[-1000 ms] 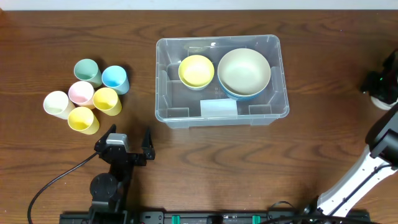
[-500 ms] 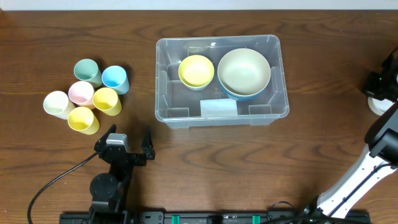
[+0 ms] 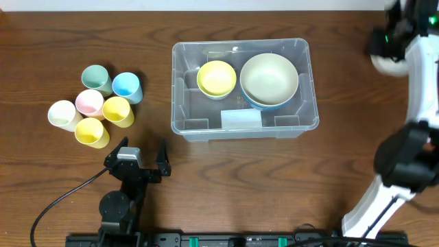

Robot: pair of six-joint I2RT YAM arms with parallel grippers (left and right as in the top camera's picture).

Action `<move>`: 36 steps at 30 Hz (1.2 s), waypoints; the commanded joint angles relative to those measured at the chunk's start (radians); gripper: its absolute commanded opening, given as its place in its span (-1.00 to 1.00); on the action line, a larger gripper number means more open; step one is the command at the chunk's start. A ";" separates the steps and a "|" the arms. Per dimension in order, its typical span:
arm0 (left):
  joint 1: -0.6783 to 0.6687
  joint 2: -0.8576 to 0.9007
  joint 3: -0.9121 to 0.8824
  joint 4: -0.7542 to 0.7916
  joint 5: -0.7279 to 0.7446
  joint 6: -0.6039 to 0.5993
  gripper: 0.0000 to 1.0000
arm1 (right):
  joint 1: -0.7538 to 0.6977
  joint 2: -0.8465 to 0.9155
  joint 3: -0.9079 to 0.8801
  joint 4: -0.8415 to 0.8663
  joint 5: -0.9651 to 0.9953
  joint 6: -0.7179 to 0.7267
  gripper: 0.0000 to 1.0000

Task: Pack container
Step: 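Carry the white cup into the bin and stack it on the yellow cup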

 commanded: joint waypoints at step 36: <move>0.003 -0.002 -0.016 -0.035 0.016 0.006 0.96 | 0.892 0.340 0.059 0.206 0.301 0.021 -0.97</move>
